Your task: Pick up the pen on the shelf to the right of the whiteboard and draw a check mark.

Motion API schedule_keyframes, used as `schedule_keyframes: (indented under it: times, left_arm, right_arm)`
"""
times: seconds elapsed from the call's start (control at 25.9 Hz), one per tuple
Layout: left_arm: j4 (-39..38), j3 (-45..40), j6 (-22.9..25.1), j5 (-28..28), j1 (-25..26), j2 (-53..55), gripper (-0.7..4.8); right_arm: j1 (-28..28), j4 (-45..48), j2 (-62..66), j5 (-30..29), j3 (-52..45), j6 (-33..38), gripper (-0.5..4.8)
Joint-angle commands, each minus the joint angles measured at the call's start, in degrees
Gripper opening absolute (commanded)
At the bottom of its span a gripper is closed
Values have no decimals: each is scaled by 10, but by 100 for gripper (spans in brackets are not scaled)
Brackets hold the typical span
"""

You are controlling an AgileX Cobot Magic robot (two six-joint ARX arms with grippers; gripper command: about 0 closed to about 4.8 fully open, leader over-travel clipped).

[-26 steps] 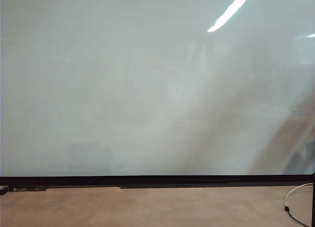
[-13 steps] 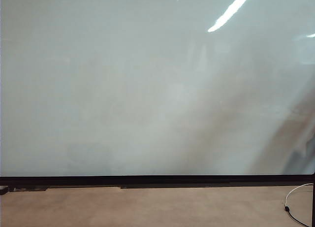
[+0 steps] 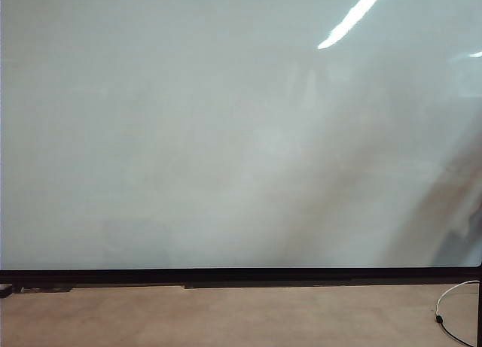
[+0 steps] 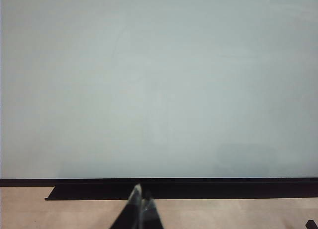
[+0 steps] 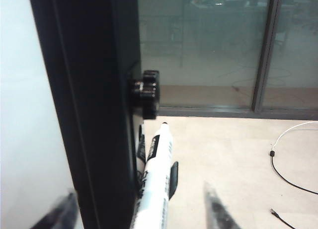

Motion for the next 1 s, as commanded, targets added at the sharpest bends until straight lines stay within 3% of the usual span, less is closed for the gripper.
schedule_keyframes:
  times: [0.04,0.19,0.27,0.5,0.62,1.0]
  left_arm:
    - [7,2,3,0,0,0,-5]
    - [7,2,3,0,0,0,-4]
    - [7,2,3,0,0,0,-4]
    - [7,2,3,0,0,0,-4]
    - [7,2,3,0,0,0,-5]
    - [7,2,3,0,0,0,-5]
  right_arm:
    - [0,7,-2,-4,1,2,309]
    - [0,7,-2,-3,1,2,294]
    - [0,7,-2,-3,1,2,260]
    - [0,7,-2,-1,1,-1,258]
    - [0,7,-2,-1,1,-2,227]
    - [0,1,-2,8,1,-4,219]
